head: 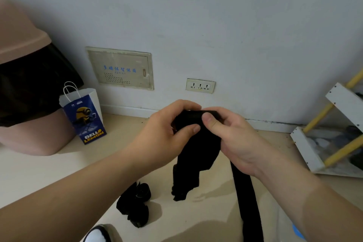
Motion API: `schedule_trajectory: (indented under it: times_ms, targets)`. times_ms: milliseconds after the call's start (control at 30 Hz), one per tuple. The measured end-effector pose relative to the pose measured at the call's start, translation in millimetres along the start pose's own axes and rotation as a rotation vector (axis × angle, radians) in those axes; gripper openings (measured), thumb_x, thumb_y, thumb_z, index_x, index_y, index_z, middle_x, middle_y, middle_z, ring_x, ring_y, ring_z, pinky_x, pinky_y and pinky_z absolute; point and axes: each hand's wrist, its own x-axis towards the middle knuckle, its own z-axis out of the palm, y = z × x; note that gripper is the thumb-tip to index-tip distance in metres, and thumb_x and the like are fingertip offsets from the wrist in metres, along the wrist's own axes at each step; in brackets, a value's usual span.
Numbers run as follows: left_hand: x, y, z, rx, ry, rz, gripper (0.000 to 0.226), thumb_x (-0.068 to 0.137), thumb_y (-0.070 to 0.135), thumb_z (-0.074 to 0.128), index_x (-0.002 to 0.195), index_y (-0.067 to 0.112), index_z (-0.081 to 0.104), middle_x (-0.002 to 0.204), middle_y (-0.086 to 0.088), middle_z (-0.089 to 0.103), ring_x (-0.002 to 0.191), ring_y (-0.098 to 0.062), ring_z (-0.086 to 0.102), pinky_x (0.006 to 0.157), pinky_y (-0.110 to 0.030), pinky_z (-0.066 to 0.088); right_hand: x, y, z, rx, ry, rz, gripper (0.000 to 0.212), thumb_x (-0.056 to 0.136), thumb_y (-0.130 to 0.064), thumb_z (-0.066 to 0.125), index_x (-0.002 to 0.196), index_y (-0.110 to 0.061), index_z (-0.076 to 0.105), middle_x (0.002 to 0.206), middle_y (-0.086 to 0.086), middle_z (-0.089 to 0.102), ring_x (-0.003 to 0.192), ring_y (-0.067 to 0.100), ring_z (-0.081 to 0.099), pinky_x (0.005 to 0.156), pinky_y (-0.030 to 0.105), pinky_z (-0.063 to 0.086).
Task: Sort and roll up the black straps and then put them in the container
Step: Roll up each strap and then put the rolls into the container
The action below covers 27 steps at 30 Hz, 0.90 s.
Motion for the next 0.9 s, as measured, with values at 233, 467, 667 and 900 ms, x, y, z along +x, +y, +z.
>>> schedule_trajectory:
  times_ms: [233, 467, 667, 900]
  targets:
    - [-4, 12, -1, -0.494, -0.224, -0.431, 0.040, 0.102, 0.049, 0.061, 0.127, 0.018, 0.069, 0.105, -0.008, 0.076, 0.093, -0.020, 0.074, 0.076, -0.034, 0.060, -3, -2, -2, -0.091, -0.015, -0.160, 0.033, 0.093, 0.005, 0.072, 0.098, -0.026, 0.079, 0.098, 0.002, 0.075, 0.092, 0.013, 0.072, 0.081, 0.024, 0.059]
    - [1, 6, 8, -0.418, -0.027, -0.378, 0.027, 0.103, 0.040, 0.061, 0.112, 0.018, 0.072, 0.094, 0.000, 0.076, 0.088, -0.014, 0.072, 0.089, -0.040, 0.058, -2, 0, 0, -0.082, -0.026, -0.093, 0.033, 0.082, -0.005, 0.080, 0.108, -0.025, 0.077, 0.109, 0.004, 0.075, 0.100, 0.018, 0.073, 0.089, 0.034, 0.058]
    - [-1, 13, 6, -0.381, 0.047, -0.238, 0.008, 0.102, 0.032, 0.066, 0.108, 0.028, 0.070, 0.094, 0.000, 0.075, 0.082, -0.009, 0.071, 0.073, -0.026, 0.058, -6, -4, 3, -0.041, -0.133, 0.030, 0.045, 0.087, -0.035, 0.073, 0.124, -0.010, 0.069, 0.127, 0.022, 0.072, 0.119, 0.039, 0.071, 0.101, 0.053, 0.056]
    - [-6, 12, 13, -0.185, 0.032, -0.170, 0.016, 0.105, 0.042, 0.054, 0.116, 0.030, 0.056, 0.081, 0.012, 0.067, 0.066, 0.002, 0.064, 0.057, -0.016, 0.048, -4, 3, 13, -0.121, -0.015, 0.074, 0.060, 0.085, -0.073, 0.060, 0.116, -0.024, 0.074, 0.116, 0.003, 0.080, 0.115, 0.023, 0.075, 0.111, 0.055, 0.051]
